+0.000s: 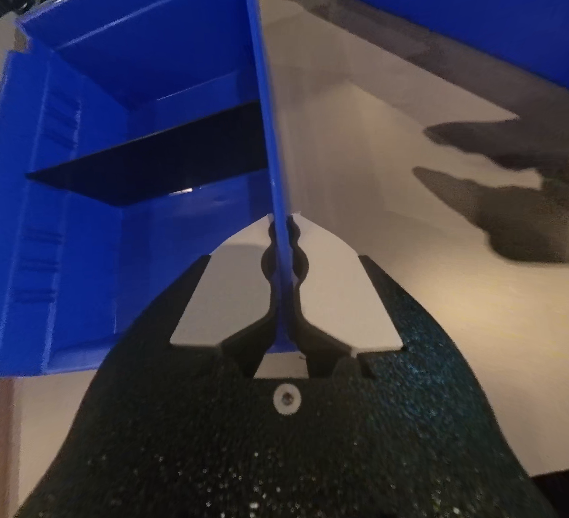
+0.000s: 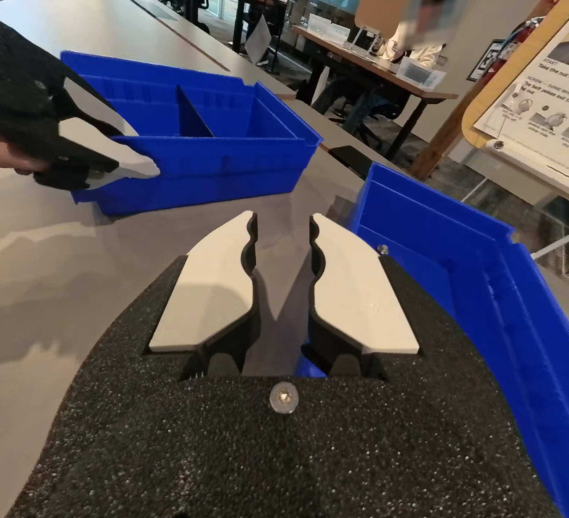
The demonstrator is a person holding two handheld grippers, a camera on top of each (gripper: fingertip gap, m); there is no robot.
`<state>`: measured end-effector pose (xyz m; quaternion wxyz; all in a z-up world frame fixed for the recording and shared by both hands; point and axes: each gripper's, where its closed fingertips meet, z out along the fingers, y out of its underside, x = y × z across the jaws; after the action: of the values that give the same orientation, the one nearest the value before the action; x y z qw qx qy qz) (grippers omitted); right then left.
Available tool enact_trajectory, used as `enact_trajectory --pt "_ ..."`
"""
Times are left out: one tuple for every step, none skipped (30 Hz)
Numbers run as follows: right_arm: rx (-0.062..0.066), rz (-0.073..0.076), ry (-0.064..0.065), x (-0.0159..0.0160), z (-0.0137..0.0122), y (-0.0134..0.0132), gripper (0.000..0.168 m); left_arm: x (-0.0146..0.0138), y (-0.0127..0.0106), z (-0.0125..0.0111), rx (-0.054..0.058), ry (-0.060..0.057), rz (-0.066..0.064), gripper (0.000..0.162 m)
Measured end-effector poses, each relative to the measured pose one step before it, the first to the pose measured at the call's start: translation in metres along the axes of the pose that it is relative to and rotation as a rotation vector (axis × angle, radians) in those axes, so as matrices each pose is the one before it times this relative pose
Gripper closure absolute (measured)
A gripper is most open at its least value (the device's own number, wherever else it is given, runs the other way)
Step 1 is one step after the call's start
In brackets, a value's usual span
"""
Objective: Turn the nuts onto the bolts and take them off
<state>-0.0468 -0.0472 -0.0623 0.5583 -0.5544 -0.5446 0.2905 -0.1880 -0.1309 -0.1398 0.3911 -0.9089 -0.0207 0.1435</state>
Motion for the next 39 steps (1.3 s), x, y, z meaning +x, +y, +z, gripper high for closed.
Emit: enact_trajectory --pt "-0.0003 0.0034 -0.0009 -0.00019 -0.00058 0.00053 0.137 0.00543 -0.00104 -0.00105 -0.0012 0.0056 0.0138 0.157" --pt "0.0005 0.0041 -0.0004 -0.00004 -0.00092 0.00045 0.137 0.00495 -0.00115 -0.00082 -0.0012 0.0059 0.0143 0.157" --pt "0.0008 0.0035 -0.0001 0.00023 -0.00083 0.00045 0.137 0.00509 -0.00147 -0.00084 0.0007 0.0105 0.0109 0.157" --pt "0.0001 0.003 -0.0002 0.0003 -0.001 0.00048 0.137 0.00567 -0.00154 -0.00057 0.0021 0.0194 0.0082 0.155" --pt "0.0003 0.0025 0.0004 0.00049 -0.00086 0.00044 0.137 0.00616 -0.00177 -0.00068 0.0053 0.0268 0.0038 0.153" --pt "0.0012 0.0016 0.0013 0.00057 -0.0009 0.00042 0.137 0.00542 -0.00359 -0.00138 0.0181 0.0277 -0.0022 0.15" --pt "0.0014 0.0006 0.0016 0.00062 -0.00093 0.00028 0.137 0.00394 -0.00664 -0.00328 0.037 0.0232 -0.0065 0.148" --pt "0.0012 0.0008 0.0031 0.00104 -0.00107 0.00039 0.137 0.00307 -0.00772 -0.00505 0.0403 0.0215 -0.0066 0.141" --pt "0.0015 0.0014 0.0031 0.00104 -0.00124 0.00042 0.137 0.00114 -0.00766 -0.00629 0.035 0.0136 -0.0008 0.132" --pt "0.0022 0.0024 0.0018 0.00089 -0.00139 0.00027 0.137 -0.00236 -0.0071 -0.00712 0.0291 -0.0037 0.0062 0.126" --pt "0.0026 0.0041 0.0005 0.00084 -0.00149 0.00031 0.137 -0.00737 -0.00601 -0.00753 0.0216 -0.0251 0.0103 0.121" --pt "0.0033 0.0055 0.0009 0.00078 -0.00175 0.00027 0.137 -0.01247 -0.0046 -0.00746 0.0135 -0.0427 0.0095 0.118" --pt "0.0038 0.0054 0.002 0.00093 -0.00171 0.00019 0.137 -0.01665 -0.00293 -0.00679 0.0071 -0.0522 0.005 0.117" --pt "0.0039 0.005 0.0012 0.00063 -0.00166 0.0002 0.137 -0.01973 -0.00147 -0.00505 0.0016 -0.0555 -0.0012 0.115" --pt "0.003 0.0051 0.0003 0.00045 -0.00154 0.00026 0.137 -0.02139 0.00053 -0.0025 -0.0072 -0.0512 -0.0073 0.113" --pt "0.0016 0.0045 -0.0003 0.0003 -0.00132 0.00054 0.137 -0.02098 0.00236 0.00007 -0.0167 -0.0402 -0.0089 0.108" --pt "0.0001 0.0034 -0.0005 0.00012 -0.00107 0.00071 0.137 -0.01879 0.0035 0.0023 -0.022 -0.0239 -0.0062 0.103" --pt "-0.001 0.0028 -0.0007 -0.00005 -0.00081 0.00074 0.137 -0.0158 0.00436 0.00418 -0.0284 -0.0069 -0.0041 0.098" --pt "-0.0007 0.0028 -0.0011 -0.0003 -0.00052 0.00071 0.137 -0.01331 0.00494 0.0057 -0.0304 0.0034 -0.0003 0.093" --pt "0.0007 0.0024 -0.0019 -0.00069 -0.00027 0.00022 0.137 -0.01119 0.00541 0.00713 -0.0325 0.0071 0.0021 0.088" --pt "0.0018 0.0013 -0.0029 -0.00101 0.00003 -0.00003 0.138 -0.00976 0.00678 0.00782 -0.0404 0.0055 0.0025 0.086" --pt "0.0009 -0.0011 -0.004 -0.00141 0.00018 -0.00026 0.137 -0.00741 0.00841 0.00761 -0.0508 0.0078 0.0048 0.083" --pt "0.0005 -0.0042 -0.003 -0.00135 0.00015 -0.00038 0.137 -0.00558 0.00834 0.00674 -0.0506 0.0067 0.0032 0.079" --pt "0.0008 -0.0051 -0.0023 -0.00129 0.00022 -0.00056 0.137 -0.00387 0.00694 0.00616 -0.0418 0.0079 -0.0008 0.078" --pt "0.001 -0.004 -0.0039 -0.00151 0.00035 -0.00059 0.137 -0.00186 0.00549 0.00545 -0.0311 0.0118 -0.0057 0.078" --pt "0.001 -0.0024 -0.0047 -0.00132 0.00046 -0.00063 0.137 -0.00069 0.00418 0.00463 -0.0227 0.013 -0.0112 0.078" --pt "0.0003 -0.0012 -0.004 -0.00105 0.00052 -0.00039 0.137 0.00066 0.00392 0.00398 -0.0205 0.0181 -0.0145 0.08" --pt "-0.0004 -0.0012 -0.0031 -0.00089 0.00053 -0.00009 0.137 0.00137 0.00417 0.00367 -0.0219 0.0197 -0.018 0.081" --pt "-0.0015 -0.0019 -0.0023 -0.00078 0.00057 0.00012 0.138 0.00132 0.00452 0.00334 -0.024 0.0173 -0.0184 0.081" --pt "-0.0021 -0.0022 -0.0015 -0.00062 0.00036 0.00034 0.137 0.00149 0.00428 0.00321 -0.0217 0.017 -0.0156 0.082" --pt "-0.0018 -0.0021 -0.0005 -0.00025 0.00015 0.00041 0.137 0.00168 0.00344 0.0029 -0.0154 0.017 -0.0145 0.083" --pt "-0.0009 -0.0011 0.0009 0.00005 -0.00013 0.00041 0.137 0.00164 0.00211 0.00263 -0.0066 0.0133 -0.0121 0.084" --pt "0.0005 0.0005 0.0005 0.00028 -0.00027 0.00017 0.137 0.00105 0.00116 0.00209 -0.0001 0.0075 -0.0072 0.086" --pt "0.0006 0.0017 0.0001 0.00048 -0.00029 0.00014 0.137 0.00047 0.00062 0.00172 0.0026 0.0012 -0.0037 0.088" --pt "-0.0002 0.0014 0.0021 0.00088 -0.00041 0.00029 0.137 0.00026 0.00101 0.00135 0.0 -0.0012 -0.003 0.088" --pt "-0.0002 0.0005 0.004 0.0013 -0.0004 0.00021 0.137 0.00033 0.00099 0.00115 -0.0013 0.0 -0.0019 0.09" --pt "0.0003 0.0015 0.0018 0.00114 -0.00063 0.00014 0.138 0.00049 0.00088 0.00088 -0.0012 0.0017 -0.0033 0.092" --pt "0.0011 0.0019 0.0005 0.00085 -0.00061 0.00001 0.138 0.0 0.00035 0.00063 0.0018 0.0002 -0.0035 0.092" --pt "0.0003 0.001 0.0038 0.00129 -0.00062 0.0003 0.138 -0.00002 -0.00016 0.00065 0.0045 0.0004 -0.0002 0.092"
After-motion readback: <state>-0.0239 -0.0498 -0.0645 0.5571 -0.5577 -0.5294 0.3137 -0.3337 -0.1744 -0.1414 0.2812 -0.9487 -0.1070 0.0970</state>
